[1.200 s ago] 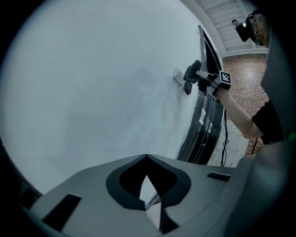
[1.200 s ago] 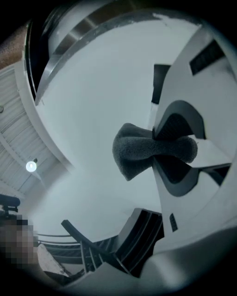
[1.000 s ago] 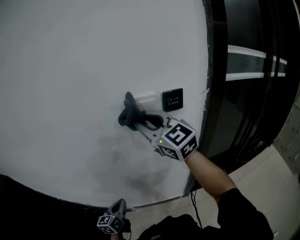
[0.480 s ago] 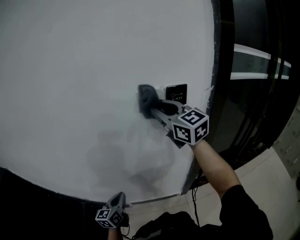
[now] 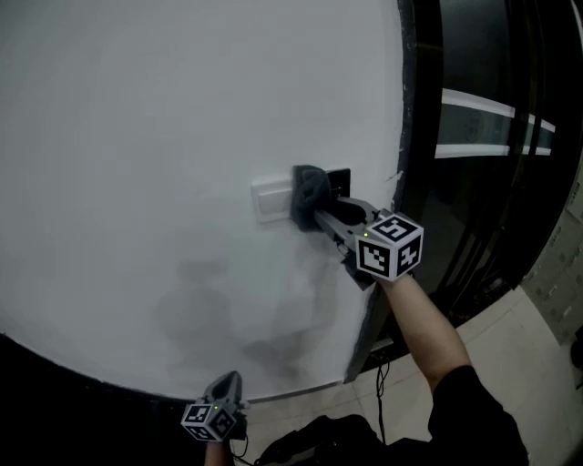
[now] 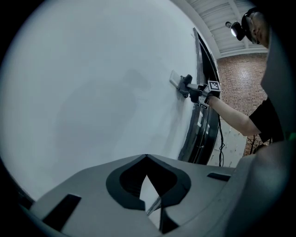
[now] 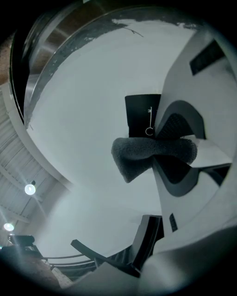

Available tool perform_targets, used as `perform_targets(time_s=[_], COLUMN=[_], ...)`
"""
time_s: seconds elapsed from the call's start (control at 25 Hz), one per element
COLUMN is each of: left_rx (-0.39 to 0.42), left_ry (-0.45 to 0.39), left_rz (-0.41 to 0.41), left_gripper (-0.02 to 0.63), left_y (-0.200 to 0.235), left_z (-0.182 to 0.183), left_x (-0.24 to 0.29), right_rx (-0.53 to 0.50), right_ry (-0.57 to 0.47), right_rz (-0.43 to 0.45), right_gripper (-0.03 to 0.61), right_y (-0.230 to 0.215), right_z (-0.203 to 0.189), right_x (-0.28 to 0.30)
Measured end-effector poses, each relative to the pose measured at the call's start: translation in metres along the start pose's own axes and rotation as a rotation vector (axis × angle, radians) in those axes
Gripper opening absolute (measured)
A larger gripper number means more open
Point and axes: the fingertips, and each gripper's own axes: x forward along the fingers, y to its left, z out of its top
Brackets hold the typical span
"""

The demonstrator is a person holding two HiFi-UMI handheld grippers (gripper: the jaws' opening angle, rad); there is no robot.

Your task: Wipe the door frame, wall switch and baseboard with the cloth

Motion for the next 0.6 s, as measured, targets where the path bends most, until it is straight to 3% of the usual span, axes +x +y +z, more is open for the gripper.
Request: perform_targets(time_s=[0.24, 0.6], left_rx=[0.001, 0.015], left_ry=[0.019, 0.041], left_rz=[0.007, 0.004], left_gripper=[-0.009, -0.009], left_y=[0.001, 0.003], left_z=[-0.005, -0.008], left_x=[0.002, 0.001], right_rx=[-0.126, -0.055], right_ry=[0.014, -0.004], right_rz=[-0.073, -0.173], right_gripper=[0.098, 0.098], right_y=[-0.007, -0.042], right_z=[-0.003, -0.006], right_x=[-0.012, -0.037])
